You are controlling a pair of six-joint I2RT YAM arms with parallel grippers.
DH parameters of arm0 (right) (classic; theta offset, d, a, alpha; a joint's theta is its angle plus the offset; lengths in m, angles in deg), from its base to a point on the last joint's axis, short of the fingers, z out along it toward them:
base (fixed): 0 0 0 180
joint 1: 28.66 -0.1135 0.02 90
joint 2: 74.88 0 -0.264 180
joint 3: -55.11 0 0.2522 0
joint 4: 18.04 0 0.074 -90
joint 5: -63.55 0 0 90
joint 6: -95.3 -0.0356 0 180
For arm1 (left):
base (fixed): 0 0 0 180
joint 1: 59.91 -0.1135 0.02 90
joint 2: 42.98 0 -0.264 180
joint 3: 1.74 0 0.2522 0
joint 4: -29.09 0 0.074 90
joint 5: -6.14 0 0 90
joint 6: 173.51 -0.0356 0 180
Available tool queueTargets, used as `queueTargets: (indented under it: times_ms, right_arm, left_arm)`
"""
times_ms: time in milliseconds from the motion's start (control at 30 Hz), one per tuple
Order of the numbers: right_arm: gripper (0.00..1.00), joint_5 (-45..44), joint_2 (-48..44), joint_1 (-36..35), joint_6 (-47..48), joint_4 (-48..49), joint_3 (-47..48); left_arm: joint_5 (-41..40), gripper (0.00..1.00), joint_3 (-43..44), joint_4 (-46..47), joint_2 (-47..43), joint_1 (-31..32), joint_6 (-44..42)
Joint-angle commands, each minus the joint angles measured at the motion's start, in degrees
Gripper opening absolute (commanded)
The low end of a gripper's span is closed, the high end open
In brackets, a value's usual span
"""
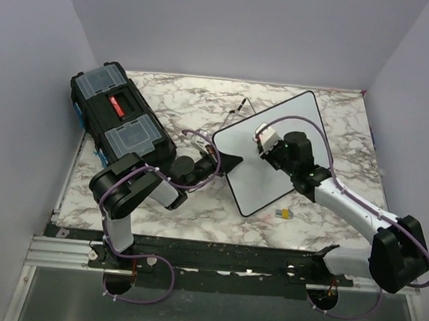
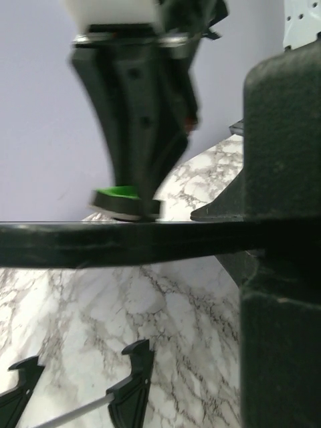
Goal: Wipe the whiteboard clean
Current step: Erase the whiteboard at the center of the board.
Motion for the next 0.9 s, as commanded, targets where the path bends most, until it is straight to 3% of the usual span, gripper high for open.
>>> queueTargets:
  times_ms: [0, 167, 233, 367, 567, 767, 867]
  right_arm:
    - [0.01, -6.87, 0.58, 2.71, -1.8, 7.46, 0.95]
    - [0.01, 20.41, 1.4, 2.62, 6.1, -14.18, 4.96]
    - [0.01, 26.74, 0.71, 1.26, 10.23, -19.57, 3.44]
    - [0.01, 24.34, -2.2, -0.54, 13.88, -20.23, -3.25]
    - [0.01, 10.59, -6.65, 0.42, 10.04, -15.52, -9.34]
    - [0.01, 7.68, -10.13, 10.82, 8.73, -9.93, -12.73]
    - [0.01, 9.46, -10.25, 19.85, 9.09, -5.98, -13.81]
  left_arm:
    - [5.41, 0.0, 1.59, 11.96, -2.62, 1.73, 3.43]
    - [5.06, 0.0, 1.71, 11.91, -2.49, 1.7, 3.58]
    - [4.84, 0.0, 1.64, 11.94, -2.42, 1.72, 3.75]
    - [4.28, 0.0, 1.34, 11.95, -2.48, 1.7, 3.93]
    - [4.09, 0.0, 1.33, 11.96, -2.89, 1.77, 4.2]
    - [4.31, 0.0, 0.99, 11.89, -3.18, 1.71, 4.02]
    - [4.53, 0.0, 0.98, 11.93, -3.22, 1.76, 4.02]
